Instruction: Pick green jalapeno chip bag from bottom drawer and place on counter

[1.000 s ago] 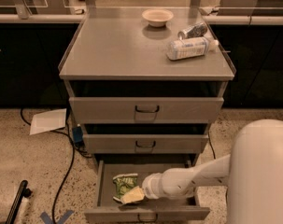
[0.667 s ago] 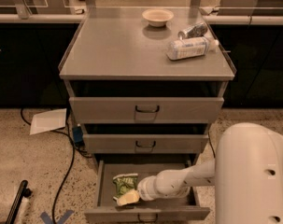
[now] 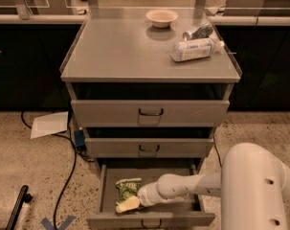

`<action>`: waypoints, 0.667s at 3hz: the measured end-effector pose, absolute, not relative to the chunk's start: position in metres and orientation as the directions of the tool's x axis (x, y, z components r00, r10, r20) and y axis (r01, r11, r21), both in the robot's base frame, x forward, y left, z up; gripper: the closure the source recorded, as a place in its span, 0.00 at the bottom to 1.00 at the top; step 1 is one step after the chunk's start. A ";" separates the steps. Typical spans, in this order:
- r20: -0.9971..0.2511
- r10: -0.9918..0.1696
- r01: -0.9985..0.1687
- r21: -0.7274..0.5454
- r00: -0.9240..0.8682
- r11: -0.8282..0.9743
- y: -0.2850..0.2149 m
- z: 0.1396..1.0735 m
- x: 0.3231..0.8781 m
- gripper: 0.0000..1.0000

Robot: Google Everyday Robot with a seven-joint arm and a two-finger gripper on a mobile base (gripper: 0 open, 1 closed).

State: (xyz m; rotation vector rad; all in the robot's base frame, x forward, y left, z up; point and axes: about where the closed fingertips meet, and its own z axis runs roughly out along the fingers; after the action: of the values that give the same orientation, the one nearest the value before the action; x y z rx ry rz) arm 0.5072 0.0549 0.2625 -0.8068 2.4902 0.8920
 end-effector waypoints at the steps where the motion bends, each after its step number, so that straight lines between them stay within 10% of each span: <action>1: -0.499 -0.347 -0.585 0.473 -0.794 0.659 0.049 0.255 0.502 0.00; 2: -0.473 -0.322 -0.550 0.496 -0.820 0.672 0.055 0.221 0.506 0.00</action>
Offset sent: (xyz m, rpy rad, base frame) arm 0.0243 0.0042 -0.0891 0.0266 0.0838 -0.1400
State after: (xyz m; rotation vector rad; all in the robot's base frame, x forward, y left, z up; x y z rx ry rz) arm 0.5057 0.0547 0.2209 -0.6878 2.5412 0.9183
